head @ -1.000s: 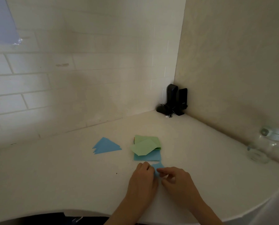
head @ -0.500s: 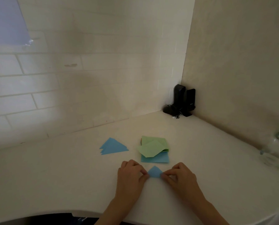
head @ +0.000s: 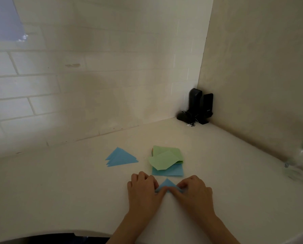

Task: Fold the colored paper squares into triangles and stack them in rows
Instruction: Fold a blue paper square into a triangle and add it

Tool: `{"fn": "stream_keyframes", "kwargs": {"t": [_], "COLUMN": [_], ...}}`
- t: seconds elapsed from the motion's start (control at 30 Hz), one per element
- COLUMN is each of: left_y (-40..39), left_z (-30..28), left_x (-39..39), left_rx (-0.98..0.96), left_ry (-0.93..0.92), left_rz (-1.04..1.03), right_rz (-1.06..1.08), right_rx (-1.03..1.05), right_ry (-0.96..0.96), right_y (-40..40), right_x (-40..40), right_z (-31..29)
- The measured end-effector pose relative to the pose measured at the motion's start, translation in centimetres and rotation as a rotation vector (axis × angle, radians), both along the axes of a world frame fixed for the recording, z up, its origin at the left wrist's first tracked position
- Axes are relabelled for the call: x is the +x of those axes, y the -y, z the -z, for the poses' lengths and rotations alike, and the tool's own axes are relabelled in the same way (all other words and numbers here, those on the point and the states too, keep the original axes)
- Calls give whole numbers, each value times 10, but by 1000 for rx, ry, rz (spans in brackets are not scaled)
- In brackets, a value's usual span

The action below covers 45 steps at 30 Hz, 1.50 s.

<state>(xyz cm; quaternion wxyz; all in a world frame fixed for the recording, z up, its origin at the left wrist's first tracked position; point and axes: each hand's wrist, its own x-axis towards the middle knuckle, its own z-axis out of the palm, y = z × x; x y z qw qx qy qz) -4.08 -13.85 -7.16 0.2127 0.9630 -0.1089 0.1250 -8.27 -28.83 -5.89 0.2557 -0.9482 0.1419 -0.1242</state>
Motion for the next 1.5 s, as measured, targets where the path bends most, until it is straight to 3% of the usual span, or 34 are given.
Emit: {"fn": "stream_keyframes", "kwargs": {"t": [0.47,0.73,0.93,1.1,1.23,1.33,1.5], "left_y": [-23,-7,12,12,5,-11,-62], "left_z": [-8,-8,-17,-16,-18,-19,-28], "left_x": [10,-6,-16,-8,-9,-6,22], "left_rx": [-308,-106,-55,-204,-320,-380,-397], "left_ry": [-145,38,-67,-199,-188,-172,-106], "left_rz": [165,127,113,102,130,136,-37], "right_rz": [-118,-115,-102,-109,-133,-125,-186], "right_rx": [233,218,221,218,230,299,119], "right_ry": [-38,15,53,74,92,229,327], "right_y": [24,22,19,18,21,20,8], "right_x": [6,2,-2,-3,-3,0,19], "right_z": [-3,3,5,8,9,7,8]}}
